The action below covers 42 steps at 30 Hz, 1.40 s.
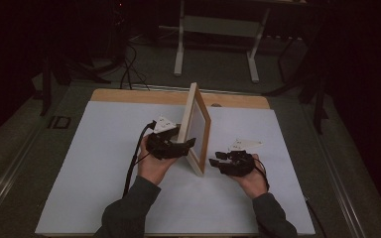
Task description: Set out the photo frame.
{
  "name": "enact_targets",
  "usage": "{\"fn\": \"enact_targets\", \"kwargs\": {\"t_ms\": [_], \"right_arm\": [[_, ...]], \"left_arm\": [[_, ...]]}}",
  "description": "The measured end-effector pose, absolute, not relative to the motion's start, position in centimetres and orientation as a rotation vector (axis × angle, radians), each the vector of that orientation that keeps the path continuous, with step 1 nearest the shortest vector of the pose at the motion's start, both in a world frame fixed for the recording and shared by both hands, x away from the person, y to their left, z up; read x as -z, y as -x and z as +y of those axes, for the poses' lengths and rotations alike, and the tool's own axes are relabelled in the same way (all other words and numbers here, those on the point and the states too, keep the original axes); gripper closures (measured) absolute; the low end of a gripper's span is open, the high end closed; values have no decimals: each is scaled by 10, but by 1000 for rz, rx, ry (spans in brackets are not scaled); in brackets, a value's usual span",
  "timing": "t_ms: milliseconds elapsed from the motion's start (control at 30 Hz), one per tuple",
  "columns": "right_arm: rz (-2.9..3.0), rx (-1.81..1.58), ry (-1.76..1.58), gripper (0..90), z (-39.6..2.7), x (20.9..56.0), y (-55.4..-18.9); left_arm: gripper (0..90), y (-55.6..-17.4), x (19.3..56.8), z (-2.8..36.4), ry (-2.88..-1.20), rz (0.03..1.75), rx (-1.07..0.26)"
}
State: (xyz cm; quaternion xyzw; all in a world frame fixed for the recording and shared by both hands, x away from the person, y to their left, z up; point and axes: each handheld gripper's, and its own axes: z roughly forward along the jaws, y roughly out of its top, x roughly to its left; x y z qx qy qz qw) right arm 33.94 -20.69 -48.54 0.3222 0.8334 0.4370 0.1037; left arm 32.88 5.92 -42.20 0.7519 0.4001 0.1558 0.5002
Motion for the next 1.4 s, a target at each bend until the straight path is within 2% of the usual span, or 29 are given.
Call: {"fn": "enact_targets", "kwargs": {"t_ms": [367, 1400], "right_arm": [[2458, -1288, -952, 576, -207, 486, -339], [2457, -1292, -957, 574, -209, 486, -340]], "left_arm": [[482, -325, 430, 47, -1847, 973, -422], [588, -329, 429, 63, -1827, 1043, -403]]}}
